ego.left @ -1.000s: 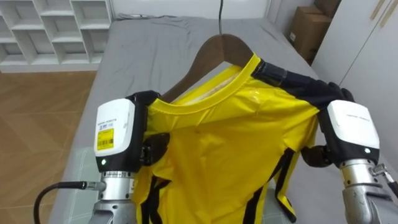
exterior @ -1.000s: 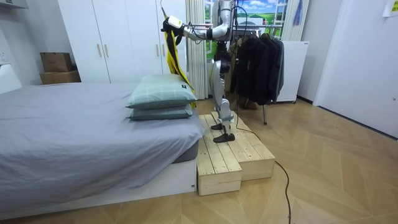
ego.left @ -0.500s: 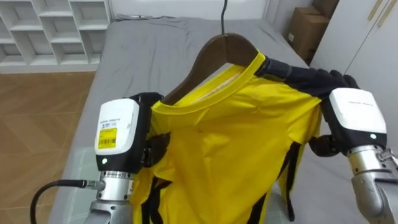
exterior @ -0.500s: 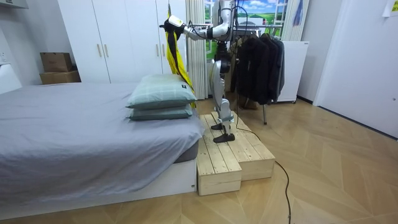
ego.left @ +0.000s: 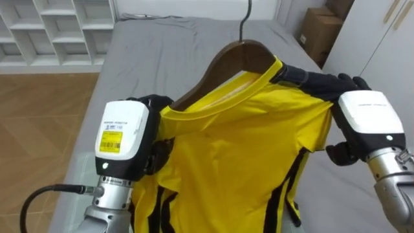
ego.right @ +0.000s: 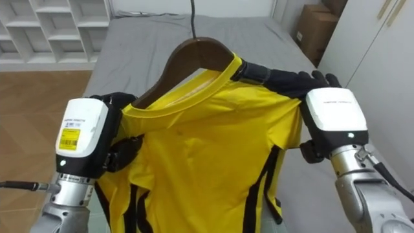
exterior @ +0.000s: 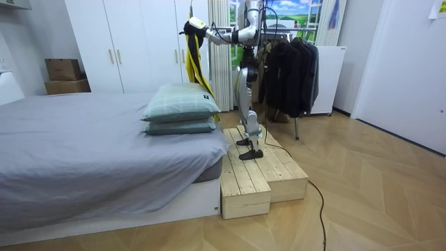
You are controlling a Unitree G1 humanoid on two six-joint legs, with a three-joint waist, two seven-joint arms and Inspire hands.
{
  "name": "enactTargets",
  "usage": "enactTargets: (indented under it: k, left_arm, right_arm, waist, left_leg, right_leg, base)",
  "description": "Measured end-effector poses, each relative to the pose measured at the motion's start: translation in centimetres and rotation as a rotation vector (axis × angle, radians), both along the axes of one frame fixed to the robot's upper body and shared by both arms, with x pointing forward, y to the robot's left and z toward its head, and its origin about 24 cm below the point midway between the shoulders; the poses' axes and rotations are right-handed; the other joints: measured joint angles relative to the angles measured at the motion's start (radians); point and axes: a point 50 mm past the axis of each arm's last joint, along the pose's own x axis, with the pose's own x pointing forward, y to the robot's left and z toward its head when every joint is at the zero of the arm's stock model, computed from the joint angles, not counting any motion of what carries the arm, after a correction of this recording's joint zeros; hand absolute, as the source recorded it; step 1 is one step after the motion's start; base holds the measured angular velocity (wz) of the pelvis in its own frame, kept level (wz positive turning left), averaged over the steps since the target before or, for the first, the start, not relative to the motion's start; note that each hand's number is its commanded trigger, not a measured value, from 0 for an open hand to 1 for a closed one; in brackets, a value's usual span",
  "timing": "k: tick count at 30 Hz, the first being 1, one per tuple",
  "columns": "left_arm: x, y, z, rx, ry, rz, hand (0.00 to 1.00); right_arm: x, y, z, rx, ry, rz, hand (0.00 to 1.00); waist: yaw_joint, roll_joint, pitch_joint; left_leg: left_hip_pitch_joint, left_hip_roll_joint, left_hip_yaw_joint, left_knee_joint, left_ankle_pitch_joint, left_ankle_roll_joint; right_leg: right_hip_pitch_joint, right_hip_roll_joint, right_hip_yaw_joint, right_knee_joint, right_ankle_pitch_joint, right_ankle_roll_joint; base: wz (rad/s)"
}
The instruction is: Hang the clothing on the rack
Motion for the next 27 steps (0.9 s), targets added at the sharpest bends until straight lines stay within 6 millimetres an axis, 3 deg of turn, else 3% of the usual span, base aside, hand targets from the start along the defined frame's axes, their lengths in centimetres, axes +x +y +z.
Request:
enactTargets:
  k: [17,27]
  left_arm:
    - [-0.4,-0.5,-0.4,0.053,0.01,-0.056,1.0]
    - [-0.9,-0.9,-1.0,0.017,0.027,-0.053,1.0]
  right_arm:
    - [-1.9,-0.9,-2.6,0.001,0.073,-0.011,0.0]
    - [-2.1,-0.8,-2.7,0.101,0.026,-0.027,0.0]
  waist:
    - [-0.019,-0.001,-0.0005]
    - [-0.018,0.033,-0.0032]
  left_leg:
    - [0.0,0.001,0.002,0.003,0.0,0.0]
    - [0.002,0.001,0.011,0.008,0.0,0.0]
  right_leg:
    - [0.001,0.0,0.004,0.0,0.0,0.0]
    - [0.001,0.0,0.009,0.003,0.0,0.0]
  base:
    - [0.0]
    - [-0.01]
